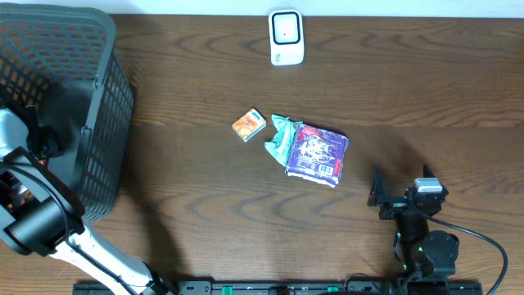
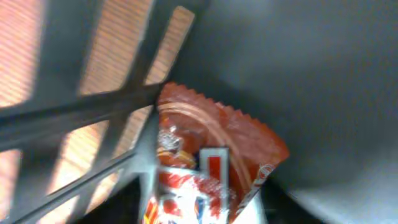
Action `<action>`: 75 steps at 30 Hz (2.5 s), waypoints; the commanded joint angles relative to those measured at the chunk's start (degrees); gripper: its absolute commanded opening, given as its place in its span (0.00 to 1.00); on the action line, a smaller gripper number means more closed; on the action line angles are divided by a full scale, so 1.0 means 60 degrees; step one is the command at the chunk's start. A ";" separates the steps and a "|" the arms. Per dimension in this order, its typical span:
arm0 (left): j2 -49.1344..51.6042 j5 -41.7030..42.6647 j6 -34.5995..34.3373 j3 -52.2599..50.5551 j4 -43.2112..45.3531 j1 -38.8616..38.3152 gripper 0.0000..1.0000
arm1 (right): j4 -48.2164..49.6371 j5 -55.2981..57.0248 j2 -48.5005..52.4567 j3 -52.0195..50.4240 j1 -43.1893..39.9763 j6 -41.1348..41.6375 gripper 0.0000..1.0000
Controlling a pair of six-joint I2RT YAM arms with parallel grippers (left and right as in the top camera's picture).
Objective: Scan the item barcode
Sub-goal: 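Move the left gripper back into the basket and grasp the red candy bar, then carry the red candy bar to the table and release it left of the packet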
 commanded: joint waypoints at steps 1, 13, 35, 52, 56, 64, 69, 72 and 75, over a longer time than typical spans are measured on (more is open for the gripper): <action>0.0576 0.0361 0.0073 -0.0280 -0.0102 0.0029 0.19 | -0.0033 0.0051 -0.0025 -0.0022 0.0076 -0.0069 0.99; -0.1832 0.0532 -0.2058 0.0146 0.0474 -0.0062 0.07 | -0.0033 0.0051 -0.0025 -0.0022 0.0076 -0.0069 0.99; -0.7450 0.7093 -0.9741 0.0095 0.4503 -0.4892 0.07 | -0.0033 0.0051 -0.0025 -0.0022 0.0076 -0.0069 0.99; -0.3388 0.3993 -0.6003 0.0069 -0.0113 -1.0378 0.07 | -0.0033 0.0051 -0.0025 -0.0022 0.0076 -0.0069 0.99; -0.2503 0.3989 -0.6011 0.0069 -0.0233 -1.0695 0.07 | -0.0033 0.0051 -0.0025 -0.0022 0.0076 -0.0069 0.99; -0.1483 0.3993 -0.6036 0.0069 -0.0164 -1.0950 0.08 | -0.0033 0.0051 -0.0025 -0.0022 0.0076 -0.0069 0.99; -0.1541 0.3993 -0.6033 0.0073 -0.0018 -1.0925 0.72 | -0.0033 0.0051 -0.0025 -0.0022 0.0076 -0.0069 0.99; -0.1734 0.3996 -0.6033 0.0200 0.0015 -1.0841 0.75 | -0.0033 0.0051 -0.0025 -0.0022 0.0076 -0.0069 0.99; -0.2189 0.4073 -0.6036 0.0430 -0.0033 -1.0663 0.75 | -0.0033 0.0051 -0.0025 -0.0022 0.0076 -0.0069 0.99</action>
